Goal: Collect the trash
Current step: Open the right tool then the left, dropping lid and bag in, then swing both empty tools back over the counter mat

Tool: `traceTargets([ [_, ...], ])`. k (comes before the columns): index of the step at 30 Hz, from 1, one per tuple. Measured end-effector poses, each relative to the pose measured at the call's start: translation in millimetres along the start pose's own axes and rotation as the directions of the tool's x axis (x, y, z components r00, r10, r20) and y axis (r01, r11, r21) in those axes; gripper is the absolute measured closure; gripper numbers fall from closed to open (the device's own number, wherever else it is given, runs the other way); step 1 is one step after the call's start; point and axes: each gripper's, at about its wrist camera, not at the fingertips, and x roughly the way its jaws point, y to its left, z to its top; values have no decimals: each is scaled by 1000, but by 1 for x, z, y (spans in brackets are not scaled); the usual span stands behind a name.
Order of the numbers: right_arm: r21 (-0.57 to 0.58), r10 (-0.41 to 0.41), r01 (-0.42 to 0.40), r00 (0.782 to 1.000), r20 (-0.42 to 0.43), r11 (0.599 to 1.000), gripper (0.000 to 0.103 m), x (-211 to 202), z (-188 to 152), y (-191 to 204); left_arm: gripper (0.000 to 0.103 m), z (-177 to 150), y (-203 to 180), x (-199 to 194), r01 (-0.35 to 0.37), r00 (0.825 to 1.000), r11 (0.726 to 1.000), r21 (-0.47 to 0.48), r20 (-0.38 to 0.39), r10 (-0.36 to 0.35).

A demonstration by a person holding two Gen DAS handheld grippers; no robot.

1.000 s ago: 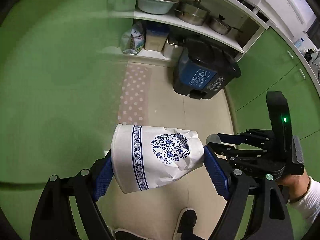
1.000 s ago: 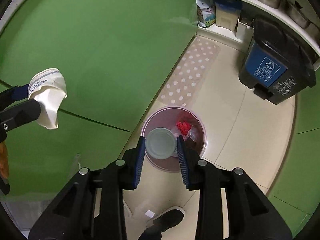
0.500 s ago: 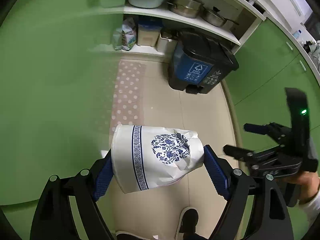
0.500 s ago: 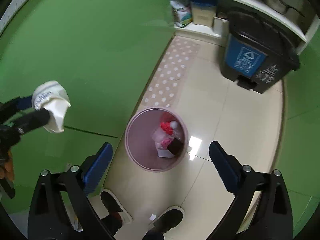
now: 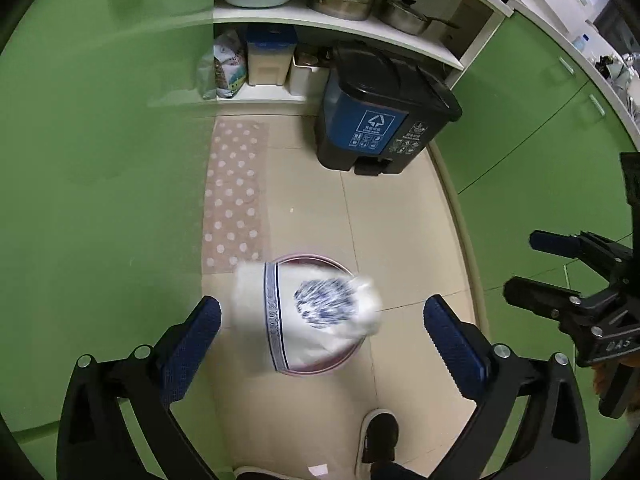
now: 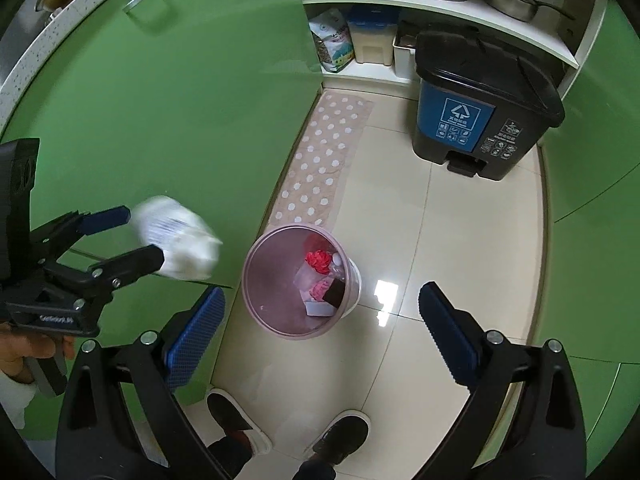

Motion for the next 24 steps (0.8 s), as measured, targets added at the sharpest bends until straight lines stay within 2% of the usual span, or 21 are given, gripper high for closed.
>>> traceTargets([
  [7, 5, -7, 7, 1000, -4, 1000, 7, -3, -5, 0, 6, -4, 4, 5, -23, 999, 999, -26, -25, 22],
  [13, -1, -7, 7, 1000, -6, 1000, 6, -13, -6, 8, 6, -8, 2, -13, -38, 999, 999, -36, -26, 37],
  [19, -2, -5, 5, 1000, 0, 1000, 5, -61, -9, 27, 6, -11, -14, -67, -37, 999, 998, -52, -6, 37],
  [24, -13, -4, 4, 1000, 2, 1000, 3, -121, -9, 47, 6, -12, -35, -140, -24, 999, 997, -68, 36, 27],
])
